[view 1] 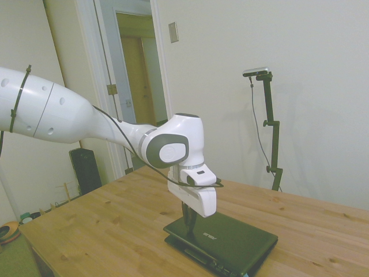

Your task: Close the laptop

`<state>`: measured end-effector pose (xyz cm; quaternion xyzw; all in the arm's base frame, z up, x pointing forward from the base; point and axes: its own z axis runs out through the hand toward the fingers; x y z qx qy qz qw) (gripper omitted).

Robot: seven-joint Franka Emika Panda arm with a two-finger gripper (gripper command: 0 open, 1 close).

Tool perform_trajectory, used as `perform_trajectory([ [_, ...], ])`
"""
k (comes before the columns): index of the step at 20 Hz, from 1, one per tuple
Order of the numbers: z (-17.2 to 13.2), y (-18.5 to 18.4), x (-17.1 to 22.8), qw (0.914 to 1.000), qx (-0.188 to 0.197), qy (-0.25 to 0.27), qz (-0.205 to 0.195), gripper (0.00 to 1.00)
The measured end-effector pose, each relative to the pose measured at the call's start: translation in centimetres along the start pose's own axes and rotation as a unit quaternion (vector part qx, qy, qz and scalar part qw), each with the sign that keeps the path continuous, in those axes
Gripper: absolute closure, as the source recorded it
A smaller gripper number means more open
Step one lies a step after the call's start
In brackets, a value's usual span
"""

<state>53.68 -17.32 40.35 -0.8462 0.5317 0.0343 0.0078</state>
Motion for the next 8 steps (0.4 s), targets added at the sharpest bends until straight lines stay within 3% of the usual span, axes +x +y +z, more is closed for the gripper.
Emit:
perform_trajectory([
  [4, -1.7, -1.8, -1.3, 0.9997, 0.013, 0.011, -0.019, 1.00],
  [8, -7.1, -4.5, -6.4, 0.9970, 0.045, 0.030, -0.056, 1.00],
])
